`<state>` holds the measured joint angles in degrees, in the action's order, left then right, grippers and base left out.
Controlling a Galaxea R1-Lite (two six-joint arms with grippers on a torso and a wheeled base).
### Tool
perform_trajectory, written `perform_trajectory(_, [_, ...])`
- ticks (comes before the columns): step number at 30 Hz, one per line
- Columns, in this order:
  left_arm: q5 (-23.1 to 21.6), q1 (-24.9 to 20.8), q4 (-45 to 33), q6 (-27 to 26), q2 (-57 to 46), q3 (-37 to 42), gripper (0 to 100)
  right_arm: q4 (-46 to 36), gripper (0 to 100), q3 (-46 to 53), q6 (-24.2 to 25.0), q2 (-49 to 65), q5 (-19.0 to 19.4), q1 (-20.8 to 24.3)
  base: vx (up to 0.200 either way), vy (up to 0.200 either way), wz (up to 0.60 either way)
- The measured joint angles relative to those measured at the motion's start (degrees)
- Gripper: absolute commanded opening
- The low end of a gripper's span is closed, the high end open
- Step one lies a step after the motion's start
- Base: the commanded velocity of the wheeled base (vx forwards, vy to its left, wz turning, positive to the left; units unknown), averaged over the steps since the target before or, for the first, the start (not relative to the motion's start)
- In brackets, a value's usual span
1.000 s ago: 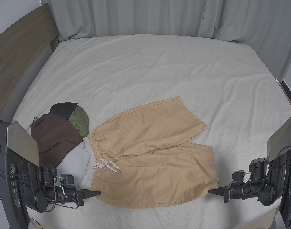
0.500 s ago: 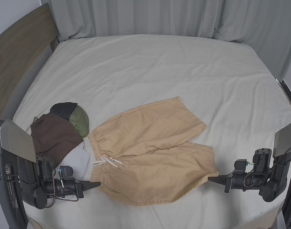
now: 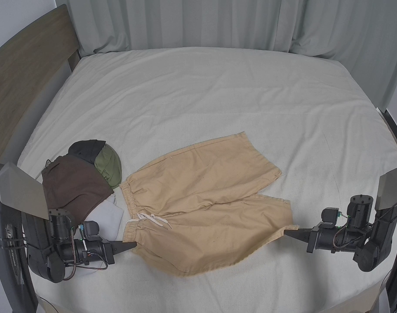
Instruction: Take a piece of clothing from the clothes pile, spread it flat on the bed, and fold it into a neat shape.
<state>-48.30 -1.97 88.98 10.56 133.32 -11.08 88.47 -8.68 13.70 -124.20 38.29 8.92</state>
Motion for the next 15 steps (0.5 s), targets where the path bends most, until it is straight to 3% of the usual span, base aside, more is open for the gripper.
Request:
perform_trajectory(7, [0.3, 0.1, 0.0, 1.3, 0.0, -0.9, 0, 0.0, 0, -1.3, 0.2, 0.9, -0.2, 0.0, 0.0, 0.0, 0.0])
perform_trajectory(15, [3.5, 0.0, 0.0, 3.7, -0.2, -2.8, 0, 0.1, 0, -2.6, 0.7, 1.2, -0.5, -0.5, 0.0, 0.0, 0.0])
